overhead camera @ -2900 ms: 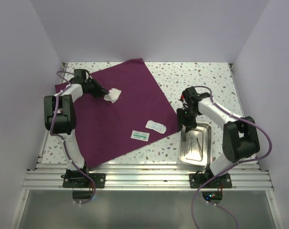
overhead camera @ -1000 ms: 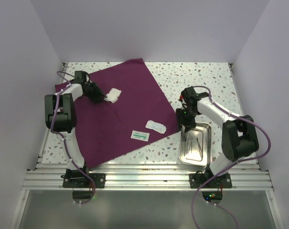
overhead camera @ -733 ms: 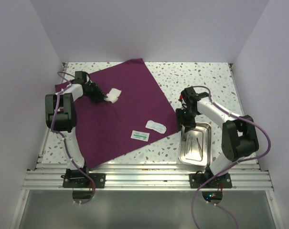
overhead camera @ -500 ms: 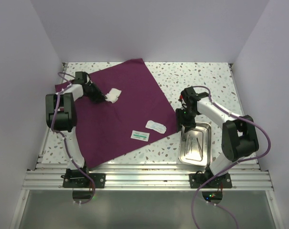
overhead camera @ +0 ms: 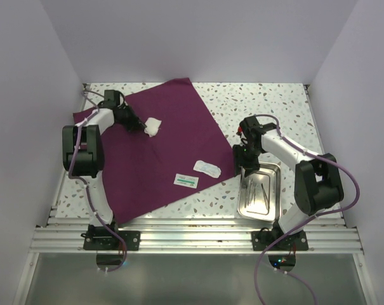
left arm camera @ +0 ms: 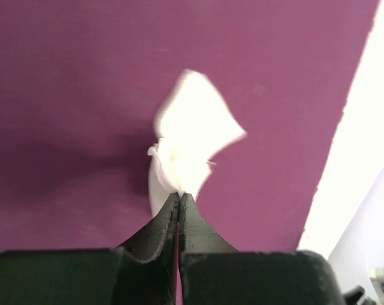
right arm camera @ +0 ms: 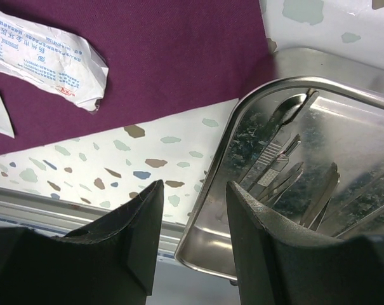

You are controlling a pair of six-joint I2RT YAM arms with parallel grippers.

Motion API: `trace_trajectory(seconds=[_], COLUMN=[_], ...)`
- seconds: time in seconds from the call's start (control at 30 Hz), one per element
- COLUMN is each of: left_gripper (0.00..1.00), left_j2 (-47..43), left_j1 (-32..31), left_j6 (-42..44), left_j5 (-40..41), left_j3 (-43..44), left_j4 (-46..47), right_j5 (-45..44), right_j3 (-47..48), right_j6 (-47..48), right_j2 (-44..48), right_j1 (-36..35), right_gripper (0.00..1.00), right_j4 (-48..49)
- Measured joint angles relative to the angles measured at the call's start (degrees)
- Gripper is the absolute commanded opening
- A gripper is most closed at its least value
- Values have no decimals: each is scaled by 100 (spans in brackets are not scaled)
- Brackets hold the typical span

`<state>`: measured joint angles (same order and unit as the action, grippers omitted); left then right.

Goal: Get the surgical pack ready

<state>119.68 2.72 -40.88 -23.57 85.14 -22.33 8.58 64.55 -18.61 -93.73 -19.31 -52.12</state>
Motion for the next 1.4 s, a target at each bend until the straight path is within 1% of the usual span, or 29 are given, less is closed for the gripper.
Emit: trace_trajectory(seconds=[0.27, 0.6, 0.87, 1.17, 1.4], left_gripper=[0, 0, 0, 0, 0], left_j2=[-192, 155, 675, 693, 691], left_j1=[-417, -400, -275, 7, 26], left_j6=[-155, -518, -831, -911, -911], left_j5=[-350, -601, -780, -796, -796], left_j3=[485, 1167, 1172, 916, 684], left_j4=[44, 260, 498, 734, 776], right_j5=[0, -2, -4, -4, -4], right_j3=[0, 0, 0, 33, 50], right_j6=[-15, -20, -20, -17, -17], right_j2=[0, 0, 0, -42, -129], right_j1=[-26, -24, -26, -24, -26], right_gripper=[48, 48, 48, 48, 48], right_j4=[9, 7, -2, -24, -22])
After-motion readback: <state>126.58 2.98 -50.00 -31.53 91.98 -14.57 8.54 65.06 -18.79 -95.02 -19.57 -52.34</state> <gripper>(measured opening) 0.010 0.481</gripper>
